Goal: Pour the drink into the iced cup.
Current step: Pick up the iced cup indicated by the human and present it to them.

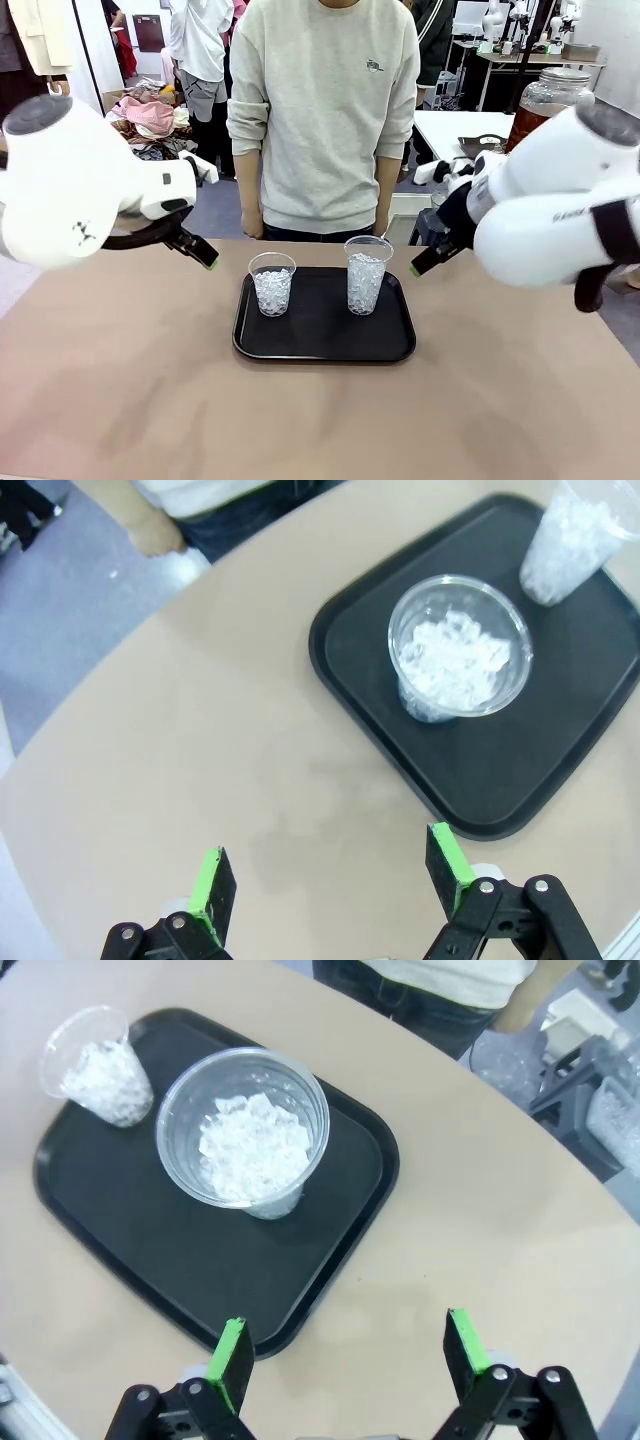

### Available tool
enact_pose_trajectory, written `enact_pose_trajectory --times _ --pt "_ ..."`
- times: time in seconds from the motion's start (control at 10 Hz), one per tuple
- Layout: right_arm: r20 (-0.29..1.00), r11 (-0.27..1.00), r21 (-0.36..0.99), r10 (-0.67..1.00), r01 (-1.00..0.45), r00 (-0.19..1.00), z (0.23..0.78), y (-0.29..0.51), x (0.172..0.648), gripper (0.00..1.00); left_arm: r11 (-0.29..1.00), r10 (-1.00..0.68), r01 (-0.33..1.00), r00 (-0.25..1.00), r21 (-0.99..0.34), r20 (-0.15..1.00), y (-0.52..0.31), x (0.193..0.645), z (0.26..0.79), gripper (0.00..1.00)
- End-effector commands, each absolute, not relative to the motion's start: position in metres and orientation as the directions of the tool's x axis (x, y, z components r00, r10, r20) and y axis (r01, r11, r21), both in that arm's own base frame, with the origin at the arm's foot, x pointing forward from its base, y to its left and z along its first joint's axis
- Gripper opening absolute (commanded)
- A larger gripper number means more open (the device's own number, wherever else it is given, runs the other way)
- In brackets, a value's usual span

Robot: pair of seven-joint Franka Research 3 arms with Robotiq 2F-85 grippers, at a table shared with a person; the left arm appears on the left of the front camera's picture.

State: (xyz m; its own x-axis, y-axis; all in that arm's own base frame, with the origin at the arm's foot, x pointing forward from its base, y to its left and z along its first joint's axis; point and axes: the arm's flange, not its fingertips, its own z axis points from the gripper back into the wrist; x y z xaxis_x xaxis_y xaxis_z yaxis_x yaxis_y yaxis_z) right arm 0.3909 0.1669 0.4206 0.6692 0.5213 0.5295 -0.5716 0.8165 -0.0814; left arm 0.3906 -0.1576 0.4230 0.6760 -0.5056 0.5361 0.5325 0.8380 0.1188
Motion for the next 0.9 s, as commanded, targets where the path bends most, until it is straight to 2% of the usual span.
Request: enact_pose_trajectory --times 0.0,0.1,0.5,0.6,0.8 --pt "0.542 0.819 0.045 0.46 -0.571 0.703 0.461 0.141 0.39 1.0 0.861 -0.442 0.507 0.701 0.045 0.56 -0.146 0.383 0.461 1.0" --pt "0.555 0.814 0.131 0.413 -0.566 0.722 0.474 0.131 0.389 1.0 0.86 -0.426 0.51 0.703 0.014 0.57 -0.141 0.381 0.477 1.0" --pt "0.522 0.756 0.433 0.234 -0.491 0.82 0.497 0.091 0.388 1.0 0.822 -0.247 0.484 0.778 -0.3 0.578 -0.102 0.381 0.513 1.0" --pt "0.513 0.738 0.473 0.213 -0.481 0.831 0.497 0.086 0.388 1.0 0.809 -0.218 0.469 0.799 -0.354 0.56 -0.096 0.384 0.51 1.0" --pt "0.514 0.711 0.49 0.232 -0.504 0.826 0.496 0.086 0.389 1.0 0.797 -0.216 0.472 0.805 -0.377 0.552 -0.09 0.386 0.506 1.0"
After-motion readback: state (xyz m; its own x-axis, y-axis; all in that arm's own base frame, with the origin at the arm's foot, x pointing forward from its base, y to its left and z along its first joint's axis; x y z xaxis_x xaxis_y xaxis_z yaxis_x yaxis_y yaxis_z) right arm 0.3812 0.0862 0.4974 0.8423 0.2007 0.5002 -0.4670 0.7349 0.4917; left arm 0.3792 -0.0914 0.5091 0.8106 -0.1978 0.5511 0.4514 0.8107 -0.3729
